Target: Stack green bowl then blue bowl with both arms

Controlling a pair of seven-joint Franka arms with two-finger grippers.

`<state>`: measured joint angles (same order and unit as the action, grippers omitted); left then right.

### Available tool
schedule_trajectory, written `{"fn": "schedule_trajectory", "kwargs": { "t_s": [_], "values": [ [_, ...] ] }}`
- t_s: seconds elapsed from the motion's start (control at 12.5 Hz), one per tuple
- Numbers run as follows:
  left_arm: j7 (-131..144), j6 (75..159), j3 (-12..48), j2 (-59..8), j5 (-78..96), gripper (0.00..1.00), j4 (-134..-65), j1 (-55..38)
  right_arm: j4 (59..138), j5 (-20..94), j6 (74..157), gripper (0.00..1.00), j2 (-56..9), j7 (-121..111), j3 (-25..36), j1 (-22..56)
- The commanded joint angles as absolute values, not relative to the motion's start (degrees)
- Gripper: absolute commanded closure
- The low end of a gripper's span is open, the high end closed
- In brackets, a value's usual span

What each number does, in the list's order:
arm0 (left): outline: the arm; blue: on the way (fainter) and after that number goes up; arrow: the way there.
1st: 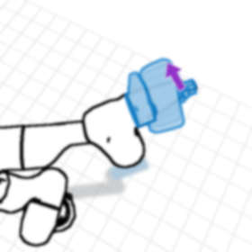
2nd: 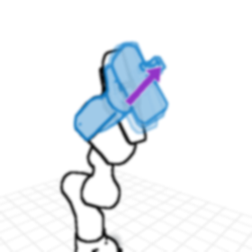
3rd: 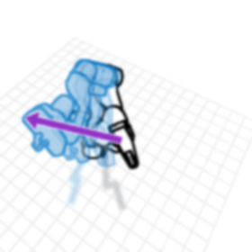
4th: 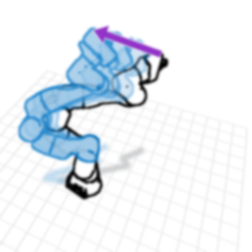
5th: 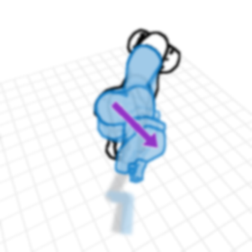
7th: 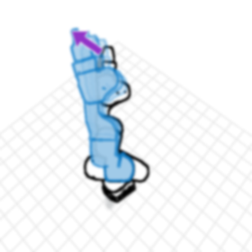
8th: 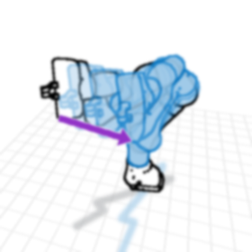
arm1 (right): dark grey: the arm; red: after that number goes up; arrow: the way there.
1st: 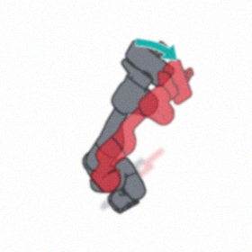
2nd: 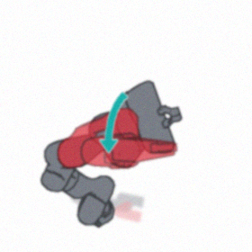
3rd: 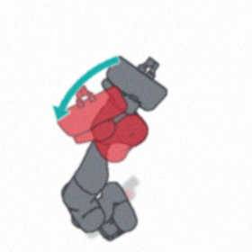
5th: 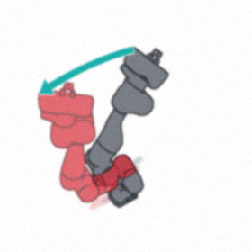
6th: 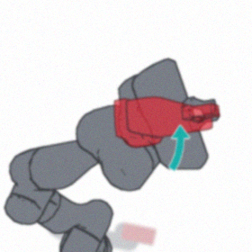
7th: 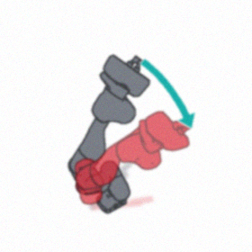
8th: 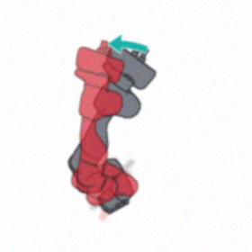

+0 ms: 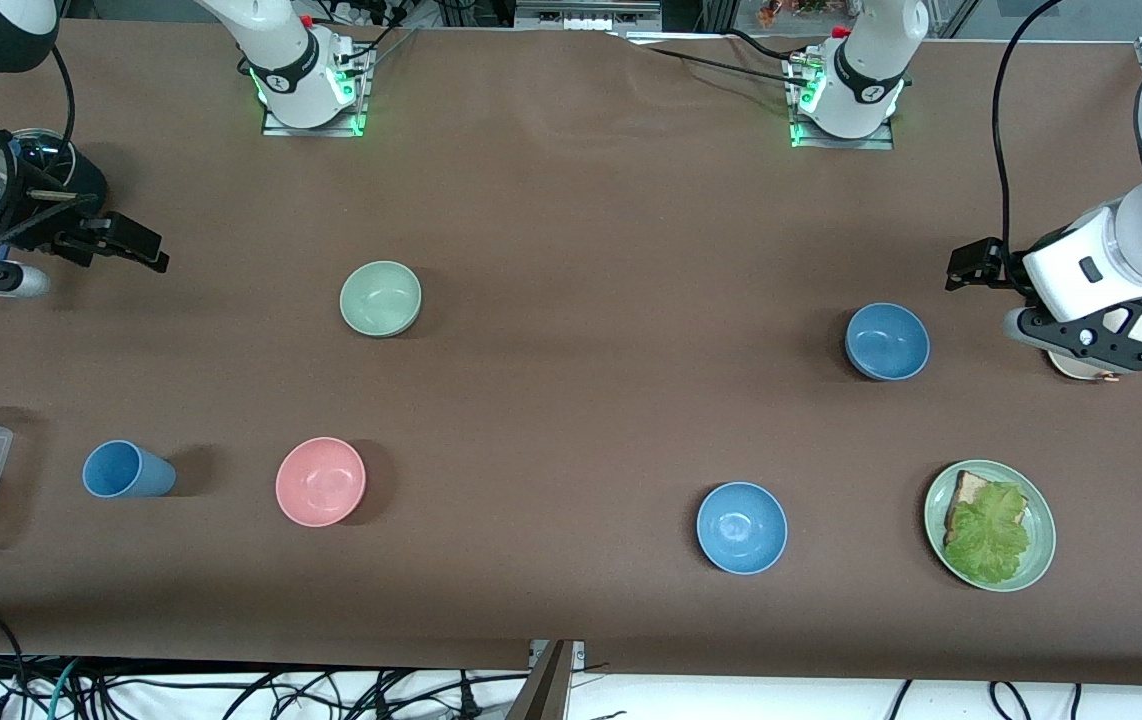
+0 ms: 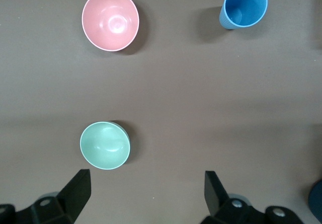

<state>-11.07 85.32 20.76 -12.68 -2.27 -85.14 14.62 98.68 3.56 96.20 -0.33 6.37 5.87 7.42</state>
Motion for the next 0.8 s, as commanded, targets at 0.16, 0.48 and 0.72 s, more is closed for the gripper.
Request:
{"fn": "schedule_trajectory", "kwargs": {
  "t_s": [0.16, 0.48, 0.72],
  "values": [
    [-11.4, 84.3, 20.9, -13.4, -2.2, 0.0, -83.5, 14.7, 98.4, 2.6, 95.4, 0.0, 0.2, 5.5, 5.0, 6.4],
    [-11.3, 84.4, 20.9, -13.4, -2.2, 0.0, -83.5, 14.5, 98.5, 2.7, 95.3, 0.0, 0.5, 5.9, 5.0, 6.3],
    [-11.3, 84.4, 20.9, -13.4, -2.2, 0.0, -83.4, 14.5, 98.7, 2.7, 94.7, 0.0, 0.6, 5.3, 5.0, 6.3]
  ]
}}
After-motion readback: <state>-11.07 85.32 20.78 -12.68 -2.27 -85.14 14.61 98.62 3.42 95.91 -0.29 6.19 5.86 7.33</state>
